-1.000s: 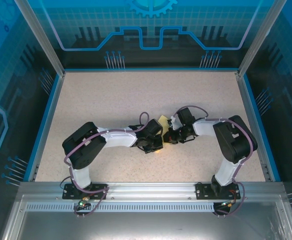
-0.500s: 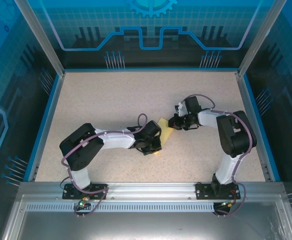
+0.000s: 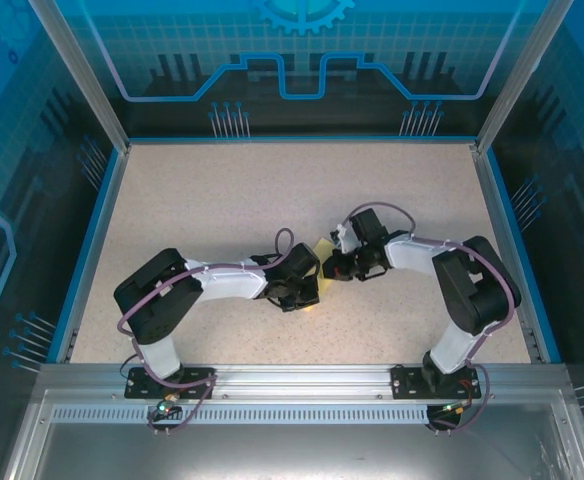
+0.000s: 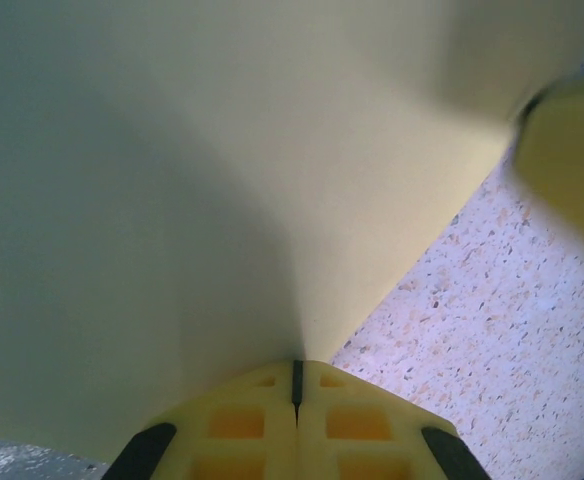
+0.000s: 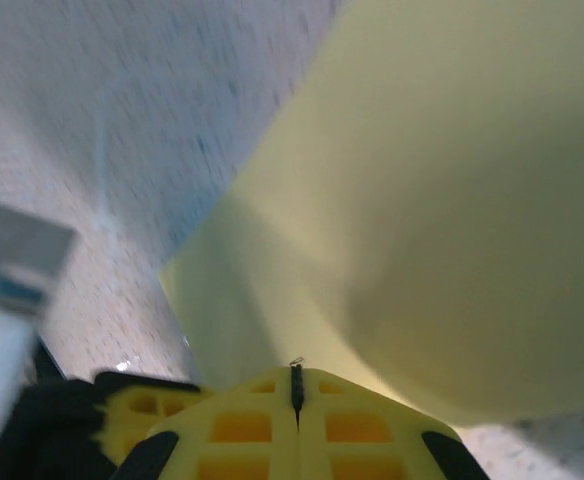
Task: Fold a paper plane with a square sheet of paper (pick it up from the middle)
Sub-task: First fold in half a square sheet of paper at the center of the table.
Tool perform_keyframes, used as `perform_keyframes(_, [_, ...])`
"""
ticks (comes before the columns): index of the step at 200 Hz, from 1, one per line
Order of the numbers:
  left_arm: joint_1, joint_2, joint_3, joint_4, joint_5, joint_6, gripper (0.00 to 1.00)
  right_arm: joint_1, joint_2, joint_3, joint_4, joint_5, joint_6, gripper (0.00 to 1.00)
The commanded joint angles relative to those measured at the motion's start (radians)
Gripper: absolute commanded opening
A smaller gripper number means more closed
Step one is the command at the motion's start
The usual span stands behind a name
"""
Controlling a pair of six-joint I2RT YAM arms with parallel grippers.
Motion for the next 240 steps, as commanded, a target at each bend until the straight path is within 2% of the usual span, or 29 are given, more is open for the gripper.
perform_keyframes(1, [-0.005, 0.01, -0.04, -0.164, -0.041, 0.005, 0.0, 0.011, 0.019, -0.025, -0.019, 0.011, -0.006, 0.0])
perform_keyframes(25, [-0.005, 0.01, -0.044, -0.174, -0.042, -0.007, 0.0, -0.013, 0.041, -0.027, -0.017, 0.024, -0.007, 0.0])
perform_keyframes(97, [-0.006, 0.014, -0.057, -0.17, -0.027, -0.021, 0.0, -0.178, 0.133, 0.036, 0.017, 0.05, 0.0, 0.0])
perform_keyframes(193, [-0.006, 0.013, -0.066, -0.163, -0.022, -0.017, 0.0, -0.266, 0.192, 0.192, -0.045, 0.154, 0.028, 0.0])
perform_keyframes(240, [-0.006, 0.016, -0.055, -0.161, -0.023, -0.013, 0.0, -0.251, 0.022, 0.133, 0.018, 0.075, 0.024, 0.0])
